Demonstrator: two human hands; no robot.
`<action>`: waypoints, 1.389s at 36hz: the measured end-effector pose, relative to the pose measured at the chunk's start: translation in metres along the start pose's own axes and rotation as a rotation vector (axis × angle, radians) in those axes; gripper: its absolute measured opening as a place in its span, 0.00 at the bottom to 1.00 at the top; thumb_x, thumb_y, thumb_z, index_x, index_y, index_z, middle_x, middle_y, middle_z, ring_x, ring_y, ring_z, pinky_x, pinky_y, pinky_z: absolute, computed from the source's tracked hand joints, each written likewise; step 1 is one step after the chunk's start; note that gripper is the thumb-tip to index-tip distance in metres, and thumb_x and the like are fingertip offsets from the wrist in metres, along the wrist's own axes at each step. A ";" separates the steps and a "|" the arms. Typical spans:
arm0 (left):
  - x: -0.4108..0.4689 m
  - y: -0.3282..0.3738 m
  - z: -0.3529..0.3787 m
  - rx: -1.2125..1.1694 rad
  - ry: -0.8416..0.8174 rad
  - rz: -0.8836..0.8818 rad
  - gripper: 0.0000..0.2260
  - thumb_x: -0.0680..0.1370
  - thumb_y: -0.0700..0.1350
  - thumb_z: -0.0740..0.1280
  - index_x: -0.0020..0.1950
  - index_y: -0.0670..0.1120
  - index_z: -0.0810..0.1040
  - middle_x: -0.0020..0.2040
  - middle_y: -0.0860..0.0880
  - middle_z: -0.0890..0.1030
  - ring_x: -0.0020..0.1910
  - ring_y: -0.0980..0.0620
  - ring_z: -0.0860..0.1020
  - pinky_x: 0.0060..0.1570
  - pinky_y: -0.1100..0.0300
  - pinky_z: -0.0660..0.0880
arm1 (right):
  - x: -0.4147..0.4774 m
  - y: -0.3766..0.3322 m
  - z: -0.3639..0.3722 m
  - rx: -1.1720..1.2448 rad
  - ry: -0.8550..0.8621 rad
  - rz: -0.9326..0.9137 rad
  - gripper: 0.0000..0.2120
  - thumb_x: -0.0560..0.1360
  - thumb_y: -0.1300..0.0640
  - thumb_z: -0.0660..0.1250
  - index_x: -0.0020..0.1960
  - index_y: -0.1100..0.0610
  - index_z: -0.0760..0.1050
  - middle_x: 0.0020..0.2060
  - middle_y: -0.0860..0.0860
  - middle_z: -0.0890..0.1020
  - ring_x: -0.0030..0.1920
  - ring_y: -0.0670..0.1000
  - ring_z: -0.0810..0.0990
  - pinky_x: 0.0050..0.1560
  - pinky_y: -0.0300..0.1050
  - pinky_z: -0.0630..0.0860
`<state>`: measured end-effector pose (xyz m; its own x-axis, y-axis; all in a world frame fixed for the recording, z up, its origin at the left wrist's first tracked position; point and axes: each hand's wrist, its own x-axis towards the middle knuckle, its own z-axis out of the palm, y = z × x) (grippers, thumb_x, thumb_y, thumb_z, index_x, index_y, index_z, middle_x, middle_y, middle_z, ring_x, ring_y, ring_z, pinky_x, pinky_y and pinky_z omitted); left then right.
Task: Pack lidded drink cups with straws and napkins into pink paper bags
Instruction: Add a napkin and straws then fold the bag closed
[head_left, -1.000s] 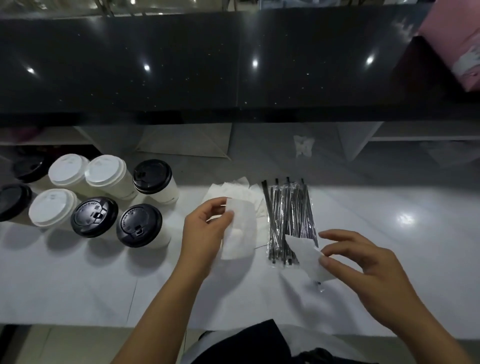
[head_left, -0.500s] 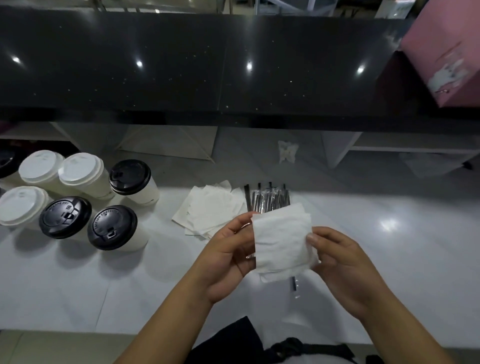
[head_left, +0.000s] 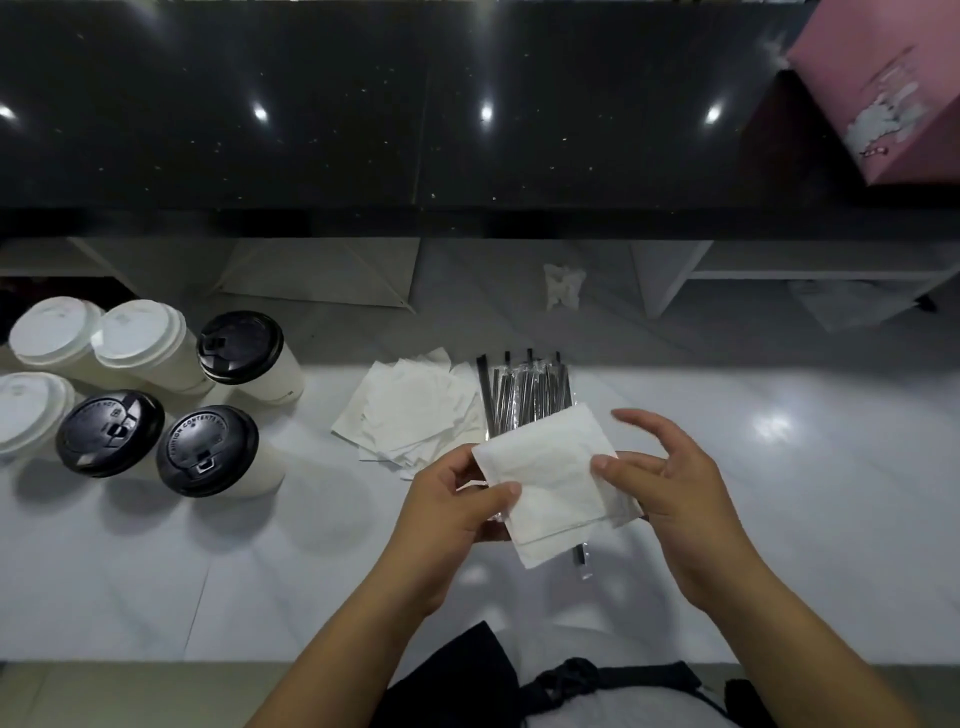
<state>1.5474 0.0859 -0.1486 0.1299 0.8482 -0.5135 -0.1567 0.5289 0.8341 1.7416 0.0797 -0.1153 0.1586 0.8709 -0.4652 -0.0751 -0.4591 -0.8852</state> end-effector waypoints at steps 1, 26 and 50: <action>0.000 0.002 -0.001 0.018 -0.012 0.021 0.12 0.76 0.30 0.69 0.56 0.43 0.81 0.50 0.45 0.86 0.47 0.46 0.84 0.41 0.55 0.80 | 0.001 -0.002 -0.003 -0.005 -0.048 0.019 0.20 0.73 0.65 0.72 0.59 0.47 0.76 0.42 0.57 0.87 0.41 0.54 0.86 0.39 0.43 0.79; 0.068 -0.032 0.009 1.218 0.117 0.239 0.11 0.76 0.57 0.68 0.55 0.55 0.77 0.48 0.58 0.81 0.46 0.54 0.80 0.39 0.59 0.70 | -0.011 0.035 -0.074 -0.360 0.305 -0.084 0.12 0.75 0.65 0.71 0.42 0.47 0.84 0.35 0.48 0.86 0.39 0.55 0.84 0.47 0.61 0.82; 0.092 -0.038 0.035 1.215 0.253 0.109 0.15 0.75 0.46 0.68 0.61 0.52 0.74 0.43 0.53 0.82 0.43 0.50 0.81 0.41 0.56 0.75 | 0.009 0.039 -0.084 -0.335 0.203 -0.120 0.08 0.75 0.62 0.71 0.44 0.50 0.85 0.37 0.47 0.86 0.39 0.50 0.84 0.48 0.59 0.81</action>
<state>1.5994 0.1427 -0.2200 -0.0405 0.9388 -0.3420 0.8689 0.2021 0.4518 1.8231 0.0552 -0.1537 0.3407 0.8848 -0.3178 0.2751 -0.4171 -0.8662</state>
